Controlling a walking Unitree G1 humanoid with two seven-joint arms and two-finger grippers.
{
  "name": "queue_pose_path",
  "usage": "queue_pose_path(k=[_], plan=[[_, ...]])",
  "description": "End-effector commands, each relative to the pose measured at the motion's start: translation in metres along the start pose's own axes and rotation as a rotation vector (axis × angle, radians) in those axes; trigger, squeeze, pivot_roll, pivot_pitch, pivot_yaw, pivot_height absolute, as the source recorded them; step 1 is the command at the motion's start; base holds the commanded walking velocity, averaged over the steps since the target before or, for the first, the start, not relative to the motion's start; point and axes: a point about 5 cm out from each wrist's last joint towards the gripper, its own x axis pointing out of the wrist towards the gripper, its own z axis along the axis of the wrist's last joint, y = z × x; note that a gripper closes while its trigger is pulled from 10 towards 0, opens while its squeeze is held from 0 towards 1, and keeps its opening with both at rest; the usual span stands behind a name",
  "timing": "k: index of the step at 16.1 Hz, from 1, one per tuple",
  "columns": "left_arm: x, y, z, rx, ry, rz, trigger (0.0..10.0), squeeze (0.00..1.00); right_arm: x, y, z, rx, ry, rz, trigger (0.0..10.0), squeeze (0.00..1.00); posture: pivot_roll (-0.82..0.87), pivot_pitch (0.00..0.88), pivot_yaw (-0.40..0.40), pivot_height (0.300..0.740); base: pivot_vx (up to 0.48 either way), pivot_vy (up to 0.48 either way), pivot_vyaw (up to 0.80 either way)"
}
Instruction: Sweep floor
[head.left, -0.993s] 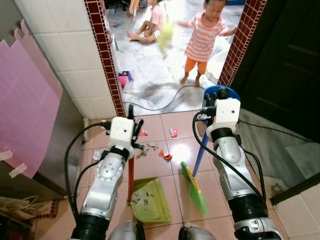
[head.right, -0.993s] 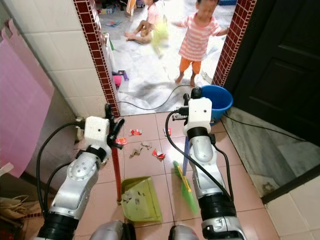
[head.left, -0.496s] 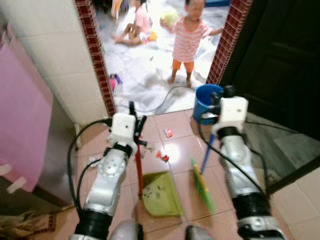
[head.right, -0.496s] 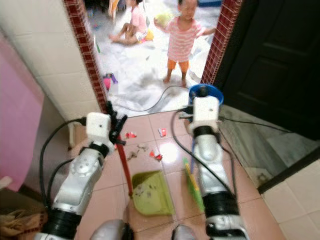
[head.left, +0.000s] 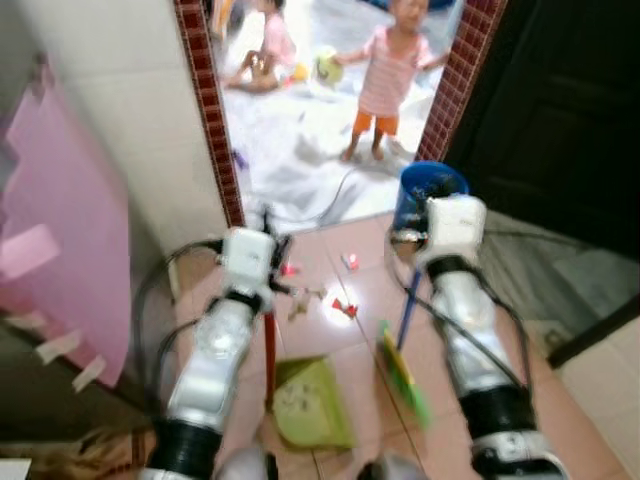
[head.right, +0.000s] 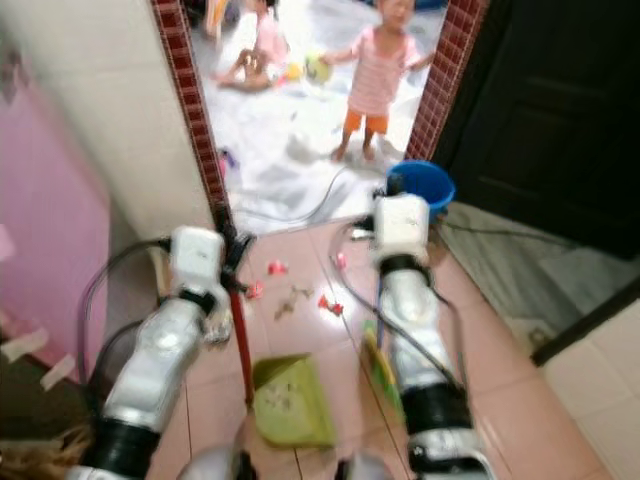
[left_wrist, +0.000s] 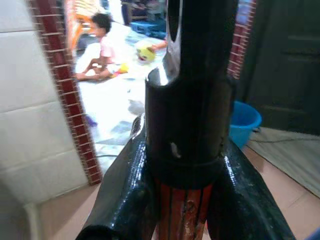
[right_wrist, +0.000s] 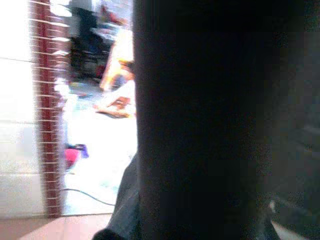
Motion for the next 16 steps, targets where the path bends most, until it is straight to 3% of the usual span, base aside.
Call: queue_pose_path(k=[1, 11, 16], plan=[[0.004, -0.004, 0.015, 0.026, -0.07, -0.005, 10.0, 0.0, 0.004, -0.004, 0.011, 0.019, -0.057, -0.01, 10.0, 0.0, 0.0, 0.0, 0.024, 0.74, 0.0, 0.0, 0.0], [0.005, 0.0, 0.01, 0.032, -0.048, 0.041, 10.0, 0.0, 0.004, 0.002, 0.011, 0.049, -0.064, 0.037, 10.0, 0.0, -0.01, 0.0, 0.022, 0.74, 0.0, 0.0, 0.67], [0.004, 0.009, 0.009, 0.018, -0.046, 0.086, 10.0, 0.0, 0.003, 0.003, 0.009, 0.072, -0.049, 0.035, 10.0, 0.0, -0.01, 0.0, 0.022, 0.74, 0.0, 0.0, 0.0]])
